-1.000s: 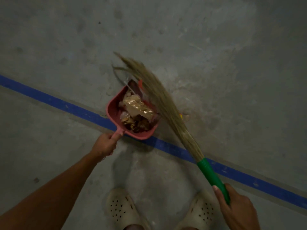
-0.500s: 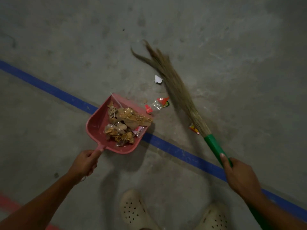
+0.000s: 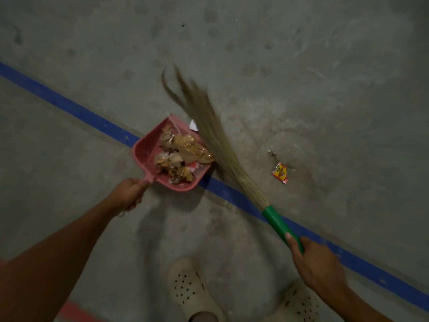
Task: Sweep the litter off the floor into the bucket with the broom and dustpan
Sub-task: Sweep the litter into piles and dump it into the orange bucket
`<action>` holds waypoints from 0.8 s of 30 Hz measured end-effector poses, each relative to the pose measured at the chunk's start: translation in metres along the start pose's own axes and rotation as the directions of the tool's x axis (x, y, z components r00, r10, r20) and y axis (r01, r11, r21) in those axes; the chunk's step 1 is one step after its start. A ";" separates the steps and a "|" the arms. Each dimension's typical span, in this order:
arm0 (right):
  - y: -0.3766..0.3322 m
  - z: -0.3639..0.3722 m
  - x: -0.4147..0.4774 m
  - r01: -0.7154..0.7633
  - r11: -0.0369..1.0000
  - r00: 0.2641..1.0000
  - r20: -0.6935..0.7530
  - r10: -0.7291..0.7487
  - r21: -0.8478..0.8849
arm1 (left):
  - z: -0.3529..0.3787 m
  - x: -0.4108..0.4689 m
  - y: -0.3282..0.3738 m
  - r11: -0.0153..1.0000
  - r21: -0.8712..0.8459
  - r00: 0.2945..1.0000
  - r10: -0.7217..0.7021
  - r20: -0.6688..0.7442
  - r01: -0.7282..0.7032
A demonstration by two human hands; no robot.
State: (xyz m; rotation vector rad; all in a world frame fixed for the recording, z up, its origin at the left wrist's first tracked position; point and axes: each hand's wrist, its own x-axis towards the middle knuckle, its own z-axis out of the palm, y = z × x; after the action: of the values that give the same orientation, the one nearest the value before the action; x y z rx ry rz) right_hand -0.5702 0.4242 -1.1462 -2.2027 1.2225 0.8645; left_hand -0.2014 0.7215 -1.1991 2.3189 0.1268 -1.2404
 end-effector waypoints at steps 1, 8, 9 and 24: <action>0.003 0.004 -0.006 0.006 1.000 1.000 -0.004 -0.006 -0.003 | 0.002 0.005 0.006 1.000 0.013 1.000 0.021 0.007 -0.021; 0.033 0.008 -0.044 -0.022 0.996 0.988 -0.150 0.034 0.081 | 0.021 0.012 0.016 0.987 0.069 0.989 0.147 0.012 -0.147; 0.038 0.009 -0.048 -0.042 0.994 0.983 -0.174 0.059 0.102 | 0.023 0.010 0.013 0.984 0.075 0.987 0.162 0.017 -0.163; 0.096 0.064 -0.134 -0.510 0.809 0.837 -0.050 0.545 0.291 | 0.047 -0.075 -0.039 0.977 0.181 0.987 0.090 0.133 -0.113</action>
State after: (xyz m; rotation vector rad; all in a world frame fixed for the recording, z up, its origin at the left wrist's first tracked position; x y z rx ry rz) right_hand -0.7269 0.4957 -1.1039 -1.7390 1.9525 0.6997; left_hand -0.2921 0.7446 -1.1761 2.3641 -0.1567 -1.3924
